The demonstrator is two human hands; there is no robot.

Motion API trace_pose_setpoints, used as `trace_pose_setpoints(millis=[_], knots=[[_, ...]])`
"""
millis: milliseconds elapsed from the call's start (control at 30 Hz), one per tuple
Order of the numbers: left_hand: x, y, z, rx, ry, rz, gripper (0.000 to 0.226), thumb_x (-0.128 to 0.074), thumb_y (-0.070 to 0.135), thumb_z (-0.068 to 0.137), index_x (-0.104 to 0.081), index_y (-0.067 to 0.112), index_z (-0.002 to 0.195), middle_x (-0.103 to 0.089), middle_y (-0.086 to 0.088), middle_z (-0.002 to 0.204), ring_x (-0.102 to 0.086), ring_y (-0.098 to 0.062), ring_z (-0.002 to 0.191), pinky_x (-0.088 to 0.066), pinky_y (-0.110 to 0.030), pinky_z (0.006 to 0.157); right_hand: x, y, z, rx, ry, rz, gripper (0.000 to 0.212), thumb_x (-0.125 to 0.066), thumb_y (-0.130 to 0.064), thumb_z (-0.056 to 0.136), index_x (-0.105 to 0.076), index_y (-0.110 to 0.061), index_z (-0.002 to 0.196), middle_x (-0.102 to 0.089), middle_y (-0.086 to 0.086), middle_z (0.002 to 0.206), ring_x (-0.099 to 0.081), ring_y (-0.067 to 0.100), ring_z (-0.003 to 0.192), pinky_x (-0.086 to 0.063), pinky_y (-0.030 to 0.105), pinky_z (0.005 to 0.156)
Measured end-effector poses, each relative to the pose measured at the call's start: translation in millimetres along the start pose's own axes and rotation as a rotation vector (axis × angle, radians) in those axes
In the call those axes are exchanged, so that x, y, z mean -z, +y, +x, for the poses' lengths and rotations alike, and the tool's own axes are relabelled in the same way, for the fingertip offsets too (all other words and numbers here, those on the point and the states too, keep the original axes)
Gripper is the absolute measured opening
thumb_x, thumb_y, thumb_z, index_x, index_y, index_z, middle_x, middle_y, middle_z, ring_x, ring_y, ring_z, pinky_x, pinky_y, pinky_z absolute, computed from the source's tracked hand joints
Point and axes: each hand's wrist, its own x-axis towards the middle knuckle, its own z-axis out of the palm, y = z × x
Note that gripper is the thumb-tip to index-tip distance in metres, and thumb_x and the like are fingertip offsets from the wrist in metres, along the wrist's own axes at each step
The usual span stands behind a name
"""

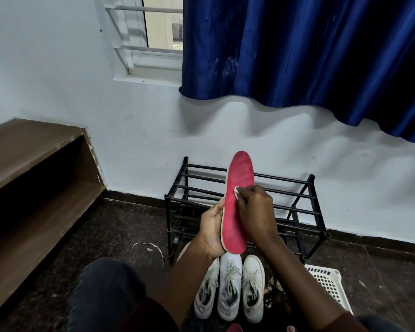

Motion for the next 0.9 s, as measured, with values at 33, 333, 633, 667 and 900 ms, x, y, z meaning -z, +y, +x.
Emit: trace_pose_setpoints(millis=[33, 333, 633, 667, 900], knots=[[0, 1, 0, 0.000, 0.013, 0.005, 0.034, -0.062, 0.027, 0.074, -0.072, 0.005, 0.098, -0.071, -0.015, 0.095, -0.068, -0.028, 0.092, -0.055, -0.037, 0.084, -1, 0, -2, 0.007, -0.007, 0.011, 0.017, -0.061, -0.005, 0.085, -0.072, -0.005, 0.098, -0.063, 0.018, 0.089, -0.062, 0.032, 0.076, -0.045, 0.030, 0.071], [19, 3, 7, 0.083, 0.070, -0.064, 0.064, -0.049, 0.055, 0.089, -0.055, 0.001, 0.123, -0.062, -0.016, 0.111, -0.063, -0.027, 0.104, -0.054, -0.036, 0.086, -8, -8, -35, 0.201, -0.136, 0.121, 0.019, -0.063, -0.002, 0.066, -0.075, -0.010, 0.078, -0.066, 0.007, 0.078, -0.065, 0.023, 0.066, -0.039, 0.018, 0.069], [10, 1, 3, 0.023, 0.042, -0.040, 0.035, -0.073, 0.016, 0.073, -0.066, -0.002, 0.103, -0.066, -0.019, 0.096, -0.066, -0.029, 0.094, -0.053, -0.038, 0.087, -3, 2, -6, 0.172, -0.093, 0.063, 0.021, -0.058, -0.004, 0.076, -0.075, -0.010, 0.087, -0.067, 0.010, 0.090, -0.064, 0.026, 0.078, -0.042, 0.024, 0.073], [11, 3, 4, 0.032, 0.026, -0.038, 0.045, -0.073, 0.017, 0.072, -0.061, -0.003, 0.110, -0.063, -0.020, 0.103, -0.061, -0.030, 0.101, -0.048, -0.038, 0.093, -2, -2, -16, 0.231, -0.133, 0.078, 0.022, -0.056, -0.003, 0.072, -0.075, -0.011, 0.083, -0.067, 0.008, 0.087, -0.065, 0.024, 0.075, -0.042, 0.021, 0.072], [23, 2, 9, 0.095, 0.022, -0.027, 0.084, -0.040, 0.064, 0.087, -0.044, -0.005, 0.135, -0.053, -0.021, 0.123, -0.058, -0.031, 0.111, -0.051, -0.039, 0.093, -3, -2, -42, 0.318, -0.212, 0.146, 0.025, -0.057, 0.001, 0.066, -0.075, -0.012, 0.078, -0.067, 0.003, 0.080, -0.064, 0.016, 0.069, -0.041, 0.013, 0.070]])
